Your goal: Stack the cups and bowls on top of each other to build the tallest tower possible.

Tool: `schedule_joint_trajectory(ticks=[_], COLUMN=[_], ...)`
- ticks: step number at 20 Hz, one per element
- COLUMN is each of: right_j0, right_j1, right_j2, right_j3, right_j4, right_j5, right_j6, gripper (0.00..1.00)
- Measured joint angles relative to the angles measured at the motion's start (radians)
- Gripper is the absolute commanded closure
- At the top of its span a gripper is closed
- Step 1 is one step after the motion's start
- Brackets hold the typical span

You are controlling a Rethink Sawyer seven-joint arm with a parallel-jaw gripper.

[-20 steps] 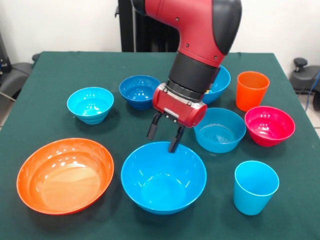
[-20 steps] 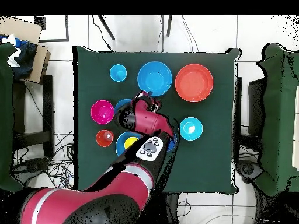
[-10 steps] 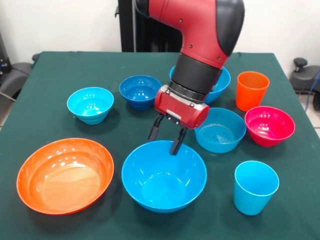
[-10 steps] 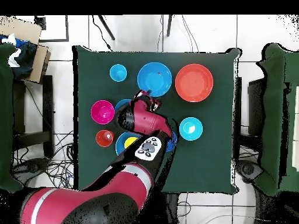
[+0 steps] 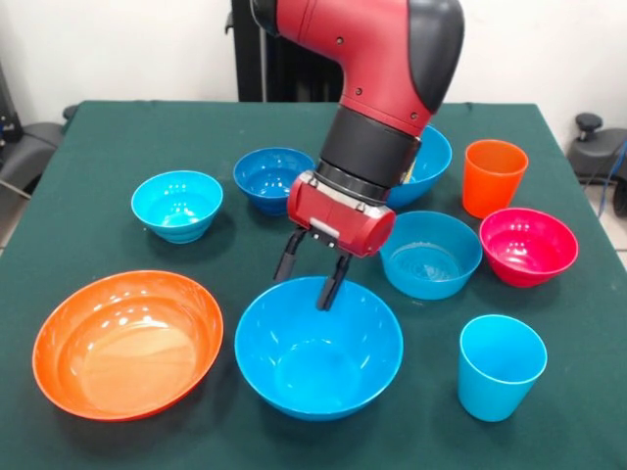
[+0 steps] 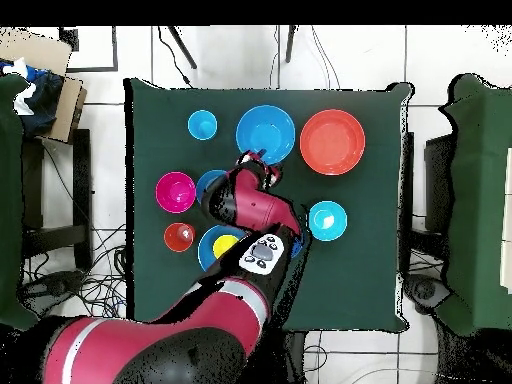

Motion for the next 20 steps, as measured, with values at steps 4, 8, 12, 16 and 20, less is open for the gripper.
schedule_joint_trajectory(ticks=[4,8,12,16,20], right_j0=[-0.016,-0.02,-0.02,-0.02,-0.02], right_j1=[0.009,0.022,0.033,0.048,0.051], right_j2=[0.003,0.003,0.003,0.003,0.003], right_j3=[0.0,0.0,0.0,0.0,0.0], right_j4=[0.0,0.0,0.0,0.0,0.0], right_j5=[-0.024,-0.028,-0.028,-0.028,-0.028], right_j6=[0.0,0.0,0.0,0.0,0.0], gripper=[0.0,0.0,0.0,0.0,0.0])
